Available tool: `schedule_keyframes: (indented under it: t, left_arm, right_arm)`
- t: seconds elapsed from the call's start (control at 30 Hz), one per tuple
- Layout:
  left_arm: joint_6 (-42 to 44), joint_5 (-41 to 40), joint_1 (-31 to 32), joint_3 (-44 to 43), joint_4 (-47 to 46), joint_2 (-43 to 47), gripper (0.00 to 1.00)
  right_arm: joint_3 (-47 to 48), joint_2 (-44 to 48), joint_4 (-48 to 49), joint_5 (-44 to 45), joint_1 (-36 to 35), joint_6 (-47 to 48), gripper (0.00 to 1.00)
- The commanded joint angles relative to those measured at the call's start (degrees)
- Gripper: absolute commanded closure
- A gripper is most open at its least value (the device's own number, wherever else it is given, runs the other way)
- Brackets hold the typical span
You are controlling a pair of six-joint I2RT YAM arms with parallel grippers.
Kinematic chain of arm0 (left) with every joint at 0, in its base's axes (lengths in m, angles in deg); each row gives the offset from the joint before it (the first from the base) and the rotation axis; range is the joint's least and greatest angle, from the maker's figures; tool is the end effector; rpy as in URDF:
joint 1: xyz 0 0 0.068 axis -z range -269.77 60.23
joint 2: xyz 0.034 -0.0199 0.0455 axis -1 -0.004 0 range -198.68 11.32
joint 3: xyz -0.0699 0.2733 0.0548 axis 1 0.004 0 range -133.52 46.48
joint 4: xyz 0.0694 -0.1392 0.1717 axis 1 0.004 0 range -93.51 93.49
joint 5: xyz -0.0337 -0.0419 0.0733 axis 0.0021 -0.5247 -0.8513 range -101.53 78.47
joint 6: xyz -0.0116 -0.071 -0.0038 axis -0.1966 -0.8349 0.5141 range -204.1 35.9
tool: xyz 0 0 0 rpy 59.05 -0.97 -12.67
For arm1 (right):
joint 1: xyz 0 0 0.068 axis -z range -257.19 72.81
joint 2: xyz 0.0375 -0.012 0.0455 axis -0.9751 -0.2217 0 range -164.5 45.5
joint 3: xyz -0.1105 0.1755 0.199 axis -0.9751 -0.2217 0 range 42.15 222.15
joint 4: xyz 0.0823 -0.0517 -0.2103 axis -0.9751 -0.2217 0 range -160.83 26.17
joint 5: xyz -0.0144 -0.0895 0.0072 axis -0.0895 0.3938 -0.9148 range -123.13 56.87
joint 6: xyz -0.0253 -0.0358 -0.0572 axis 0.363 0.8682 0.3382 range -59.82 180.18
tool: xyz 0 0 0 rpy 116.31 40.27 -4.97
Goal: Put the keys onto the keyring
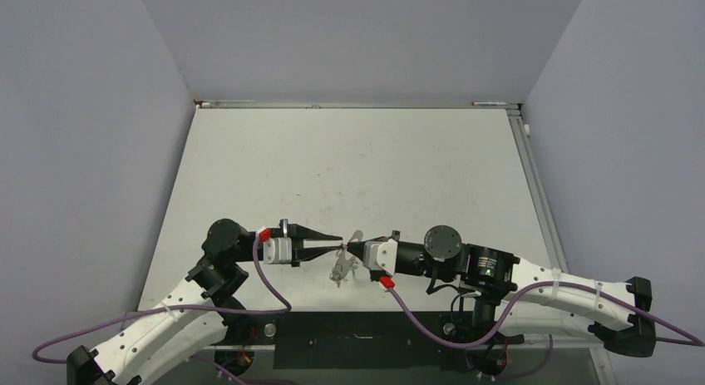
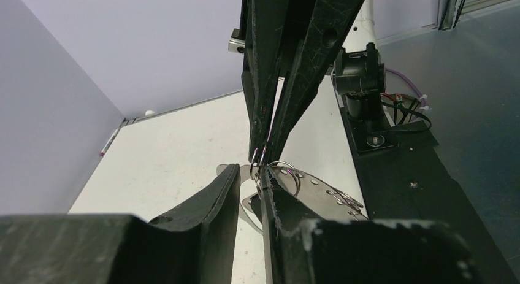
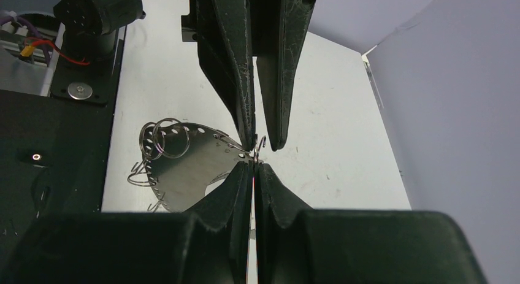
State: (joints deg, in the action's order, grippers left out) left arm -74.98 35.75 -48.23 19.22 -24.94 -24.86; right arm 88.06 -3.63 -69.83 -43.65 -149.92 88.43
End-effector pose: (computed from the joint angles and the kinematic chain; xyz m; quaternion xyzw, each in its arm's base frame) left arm 0.0655 -0.1164 0.3294 0.5280 0.3844 -0.4404 0.6161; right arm 0.0444 0.1792 0.3512 -0.6229 0.4367 0.3089 0.5708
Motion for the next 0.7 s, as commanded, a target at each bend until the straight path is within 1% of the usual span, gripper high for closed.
schedule_keyframes:
  t: [0.0,0.03,0.13,0.33,0.5,0.53,0.67]
  left_arm:
    - [1.07,1.47,0.27,-0.95,0.06,-0.29,0.84]
    - [1.14,1.61,0.37,-0.92,0.15,-0.29,0.86]
    - [1.2,2.55,0.59,-1.15,0.61,-0.58,1.0]
    - [3.8,1.17,1.0,-1.97,3.76,0.02,1.0]
    - [7.59,-2.35,0.96,-2.76,7.91,1.04,1.0]
    - [8.18,-2.53,0.96,-3.12,8.77,0.84,1.0]
    - [10.1,-3.49,0.99,-4.6,11.88,-0.11,1.0]
  right_arm:
    - [1.81,1.42,7.28,-2.48,0.17,-0.4,0.95]
    - [1.81,1.4,7.38,-2.55,0.18,-0.39,0.95]
    - [1.85,1.23,7.4,-2.57,0.14,-0.31,0.95]
    - [1.29,1.42,7.54,-1.98,0.22,-0.51,0.95]
    - [0.91,1.1,6.62,2.52,0.14,-0.99,0.95]
    - [1.05,0.85,6.24,3.21,0.19,-1.08,0.94]
    - [1.48,0.1,3.19,5.46,0.13,-1.09,0.8]
